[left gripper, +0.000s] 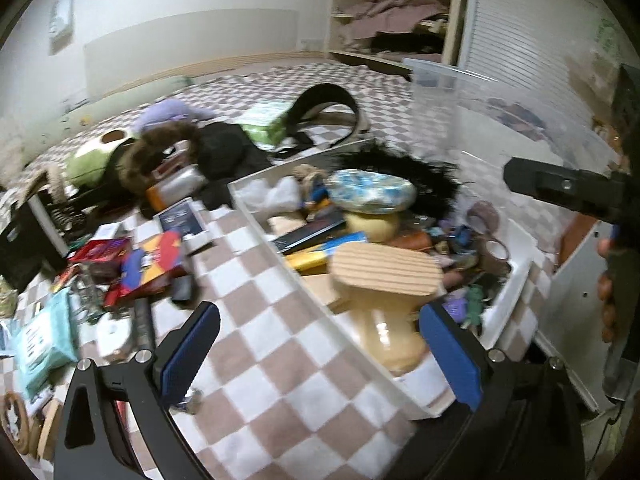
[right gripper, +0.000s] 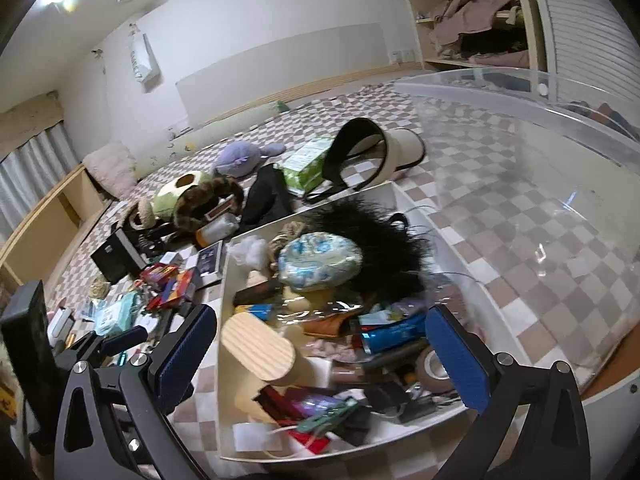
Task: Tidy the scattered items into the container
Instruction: 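Withdraw both grippers from the tray back over the scattered items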
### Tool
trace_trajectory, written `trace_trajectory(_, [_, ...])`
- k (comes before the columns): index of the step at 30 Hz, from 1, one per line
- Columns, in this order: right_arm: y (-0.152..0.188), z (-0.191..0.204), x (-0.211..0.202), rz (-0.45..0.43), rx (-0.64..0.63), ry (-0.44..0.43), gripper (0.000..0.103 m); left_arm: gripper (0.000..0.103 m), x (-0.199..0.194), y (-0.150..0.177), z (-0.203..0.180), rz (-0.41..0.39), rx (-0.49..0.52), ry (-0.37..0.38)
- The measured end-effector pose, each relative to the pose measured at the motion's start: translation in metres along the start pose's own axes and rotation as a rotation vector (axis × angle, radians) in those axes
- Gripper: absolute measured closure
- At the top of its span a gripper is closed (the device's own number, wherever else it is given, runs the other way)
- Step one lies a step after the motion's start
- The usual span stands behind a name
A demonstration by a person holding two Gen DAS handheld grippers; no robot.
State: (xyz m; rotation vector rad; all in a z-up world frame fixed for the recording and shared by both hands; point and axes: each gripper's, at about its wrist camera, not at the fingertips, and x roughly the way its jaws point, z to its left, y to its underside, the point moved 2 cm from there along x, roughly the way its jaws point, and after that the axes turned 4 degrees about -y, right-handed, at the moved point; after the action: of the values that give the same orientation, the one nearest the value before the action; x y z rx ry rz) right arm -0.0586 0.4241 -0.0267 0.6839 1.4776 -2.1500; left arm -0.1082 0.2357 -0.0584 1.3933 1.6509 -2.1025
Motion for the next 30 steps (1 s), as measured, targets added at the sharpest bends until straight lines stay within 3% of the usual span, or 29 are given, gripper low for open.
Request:
trace_trajectory(11, [0.007,0.051,0.019,0.027,-0.088,-0.017,0.0,0.002,-0.015,0.017,0.053,-0.013,-0.084,-0.078])
trace_trajectory(21, [0.019,0.112,0.038,0.055,-0.144,-0.132,0.0,0.002,-0.035,0.045,0.108,-0.009,-0.202,-0.126])
trace_trajectory(26, [0.028,0.146,0.046,-0.001,-0.206,-0.163,0.0,0.002,-0.047,0.066,0.135,-0.017,-0.284,-0.151])
trace_trajectory(30, [0.036,0.167,0.06,0.04,-0.23,-0.179,0.0,0.002,-0.052,0.081,0.155,-0.02,-0.347,-0.171])
